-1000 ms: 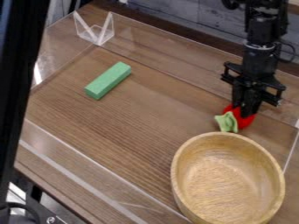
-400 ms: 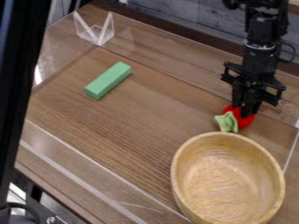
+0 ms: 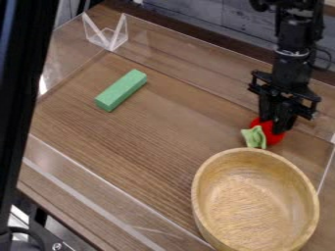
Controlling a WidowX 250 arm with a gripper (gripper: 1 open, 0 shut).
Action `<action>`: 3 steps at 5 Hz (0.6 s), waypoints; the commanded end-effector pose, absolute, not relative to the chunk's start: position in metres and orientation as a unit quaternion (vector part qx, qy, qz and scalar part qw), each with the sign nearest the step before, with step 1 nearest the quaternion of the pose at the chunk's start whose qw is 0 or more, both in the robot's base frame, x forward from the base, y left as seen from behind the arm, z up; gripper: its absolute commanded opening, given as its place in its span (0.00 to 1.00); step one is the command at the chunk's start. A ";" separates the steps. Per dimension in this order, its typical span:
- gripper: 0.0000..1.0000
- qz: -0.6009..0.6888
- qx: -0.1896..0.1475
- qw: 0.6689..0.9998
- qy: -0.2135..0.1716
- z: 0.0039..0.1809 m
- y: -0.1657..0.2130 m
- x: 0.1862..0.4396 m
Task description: Move the red object to the right side of the table
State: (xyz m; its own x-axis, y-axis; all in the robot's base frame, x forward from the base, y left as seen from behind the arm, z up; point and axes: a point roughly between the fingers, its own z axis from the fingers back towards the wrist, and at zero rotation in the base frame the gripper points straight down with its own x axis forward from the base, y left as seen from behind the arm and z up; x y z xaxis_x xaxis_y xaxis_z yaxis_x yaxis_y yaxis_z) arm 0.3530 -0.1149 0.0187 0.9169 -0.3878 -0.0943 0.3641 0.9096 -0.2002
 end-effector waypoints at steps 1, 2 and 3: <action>1.00 -0.204 -0.089 0.972 0.079 0.016 -0.121 0.343; 1.00 -0.200 -0.092 0.973 0.065 0.032 -0.116 0.343; 1.00 -0.194 -0.095 0.975 0.045 0.055 -0.109 0.342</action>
